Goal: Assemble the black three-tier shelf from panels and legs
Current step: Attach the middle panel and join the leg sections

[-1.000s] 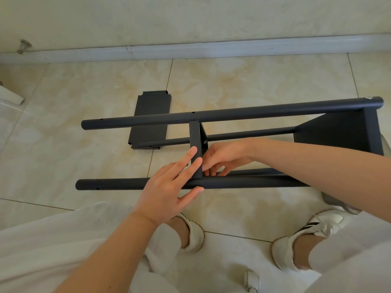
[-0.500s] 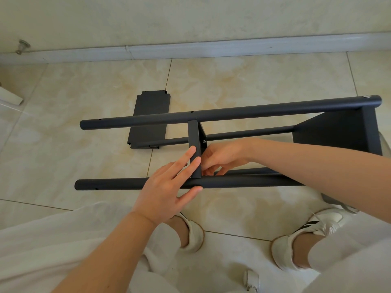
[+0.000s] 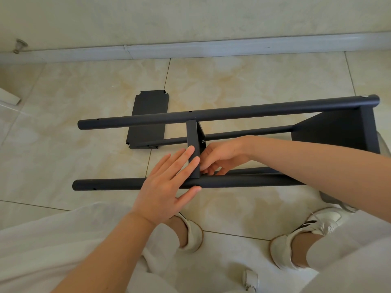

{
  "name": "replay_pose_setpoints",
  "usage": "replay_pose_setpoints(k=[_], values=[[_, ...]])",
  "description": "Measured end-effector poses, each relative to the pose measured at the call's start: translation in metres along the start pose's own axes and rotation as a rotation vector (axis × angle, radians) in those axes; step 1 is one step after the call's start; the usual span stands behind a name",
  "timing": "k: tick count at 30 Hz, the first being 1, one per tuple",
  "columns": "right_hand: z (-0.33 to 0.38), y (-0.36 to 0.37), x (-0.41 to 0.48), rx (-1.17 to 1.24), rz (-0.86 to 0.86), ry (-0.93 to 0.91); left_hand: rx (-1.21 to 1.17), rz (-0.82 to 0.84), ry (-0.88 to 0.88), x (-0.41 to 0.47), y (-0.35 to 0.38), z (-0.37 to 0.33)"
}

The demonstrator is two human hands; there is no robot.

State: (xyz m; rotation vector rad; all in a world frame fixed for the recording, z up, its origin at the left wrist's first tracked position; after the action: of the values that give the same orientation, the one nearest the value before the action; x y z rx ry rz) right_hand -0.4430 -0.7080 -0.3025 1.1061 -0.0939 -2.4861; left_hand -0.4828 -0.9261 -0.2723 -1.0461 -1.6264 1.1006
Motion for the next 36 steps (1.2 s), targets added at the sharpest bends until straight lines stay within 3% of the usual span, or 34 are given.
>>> replay_pose_setpoints(k=[7,36], values=[[0.001,0.002,0.003,-0.041,-0.033,0.054,0.075,0.004,0.001,0.0,0.001,0.0],[-0.001,0.009,0.001,-0.01,-0.06,0.017,0.002,0.003,-0.008,-0.001,0.001,0.001]])
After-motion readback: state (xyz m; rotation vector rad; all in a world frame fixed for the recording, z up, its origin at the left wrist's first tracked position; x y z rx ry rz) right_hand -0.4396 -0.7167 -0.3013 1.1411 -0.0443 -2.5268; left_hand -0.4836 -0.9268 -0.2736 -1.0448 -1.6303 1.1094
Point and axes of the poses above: each hand's wrist, its own x-axis towards the middle knuckle, its own y-axis out of the palm, z = x × y, the point moved 1 cm from there along x, towards the middle knuckle, and after that the axes turned 1 degree about -x, right-handed, at the moved point
